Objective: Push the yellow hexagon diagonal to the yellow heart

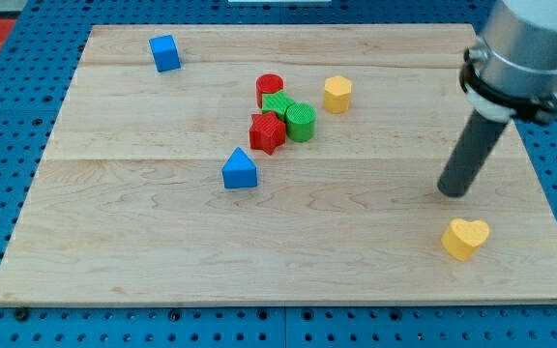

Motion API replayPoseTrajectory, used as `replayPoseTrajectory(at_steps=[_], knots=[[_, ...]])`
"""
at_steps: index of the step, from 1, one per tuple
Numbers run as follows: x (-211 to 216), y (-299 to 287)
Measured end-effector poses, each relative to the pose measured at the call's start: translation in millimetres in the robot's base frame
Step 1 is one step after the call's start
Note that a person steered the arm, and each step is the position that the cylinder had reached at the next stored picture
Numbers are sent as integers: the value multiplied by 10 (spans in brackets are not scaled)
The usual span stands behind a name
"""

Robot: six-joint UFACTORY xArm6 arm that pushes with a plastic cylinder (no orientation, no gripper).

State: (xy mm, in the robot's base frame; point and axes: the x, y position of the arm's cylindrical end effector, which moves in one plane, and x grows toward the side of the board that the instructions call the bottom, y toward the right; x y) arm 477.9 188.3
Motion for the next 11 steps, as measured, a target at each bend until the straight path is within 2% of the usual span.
replayPoseTrajectory(at_steps=[2, 3, 4, 5, 6, 7, 8, 9, 10, 11], knots=[[-1421, 6], [-1763, -816], [-1111, -1246], [-484, -1190], [-469, -1034], [-613, -1709], [-13, -1624], [164, -807], [-450, -1334], [-682, -1037]])
